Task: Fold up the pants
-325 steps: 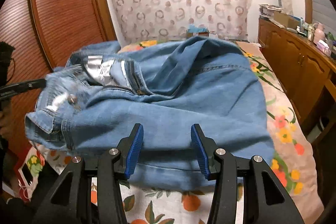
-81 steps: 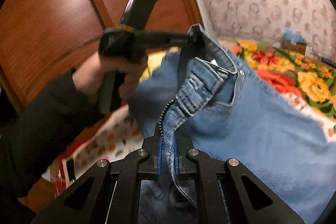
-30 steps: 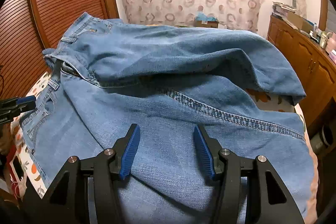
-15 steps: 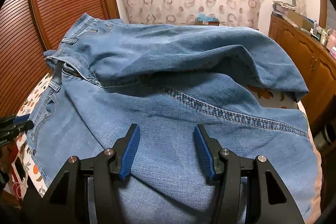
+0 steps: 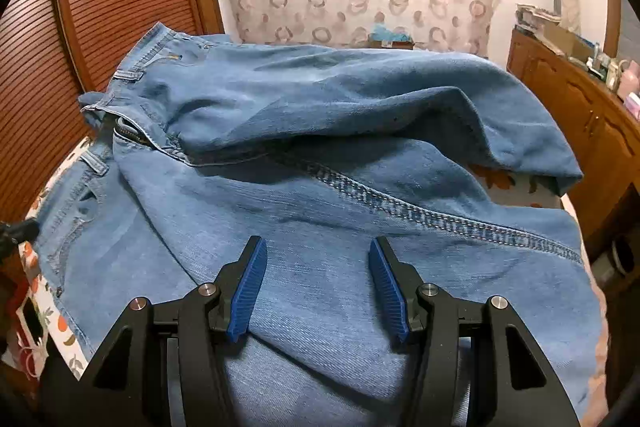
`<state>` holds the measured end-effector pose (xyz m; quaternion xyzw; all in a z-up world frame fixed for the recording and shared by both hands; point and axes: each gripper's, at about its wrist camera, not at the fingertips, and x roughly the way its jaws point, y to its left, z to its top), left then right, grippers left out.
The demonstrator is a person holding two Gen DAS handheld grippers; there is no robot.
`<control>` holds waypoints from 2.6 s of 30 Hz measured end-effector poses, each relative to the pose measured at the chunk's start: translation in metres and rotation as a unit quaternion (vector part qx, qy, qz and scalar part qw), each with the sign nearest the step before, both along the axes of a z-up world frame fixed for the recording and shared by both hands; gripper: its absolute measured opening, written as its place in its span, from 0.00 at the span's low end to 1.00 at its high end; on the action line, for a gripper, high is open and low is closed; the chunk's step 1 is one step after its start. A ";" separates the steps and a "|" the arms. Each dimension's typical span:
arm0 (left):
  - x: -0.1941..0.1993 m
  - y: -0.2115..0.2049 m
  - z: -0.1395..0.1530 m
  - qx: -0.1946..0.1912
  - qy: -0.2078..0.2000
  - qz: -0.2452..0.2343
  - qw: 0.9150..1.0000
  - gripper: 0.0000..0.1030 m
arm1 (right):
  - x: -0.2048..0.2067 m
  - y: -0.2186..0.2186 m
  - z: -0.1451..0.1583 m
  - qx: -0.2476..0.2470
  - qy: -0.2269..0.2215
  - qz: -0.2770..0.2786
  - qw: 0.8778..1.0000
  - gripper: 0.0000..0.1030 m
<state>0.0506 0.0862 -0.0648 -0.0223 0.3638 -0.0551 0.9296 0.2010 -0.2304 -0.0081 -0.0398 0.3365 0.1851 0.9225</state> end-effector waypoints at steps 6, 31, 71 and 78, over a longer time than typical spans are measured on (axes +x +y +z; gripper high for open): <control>-0.021 0.005 0.027 -0.010 -0.023 0.001 1.000 0.02 | -0.003 -0.001 0.005 -0.009 0.001 0.006 1.000 0.54; -0.054 0.057 0.016 -0.014 -0.009 0.041 0.999 0.28 | -0.022 -0.008 -0.009 -0.013 -0.001 0.038 0.999 0.56; 0.172 -0.073 0.001 0.035 -0.016 -0.091 0.995 0.79 | -0.038 -0.058 0.015 0.060 -0.040 -0.048 0.996 0.57; 0.172 -0.090 -0.004 0.082 -0.010 -0.103 0.991 0.79 | -0.004 -0.105 0.032 0.073 -0.038 -0.100 0.992 0.57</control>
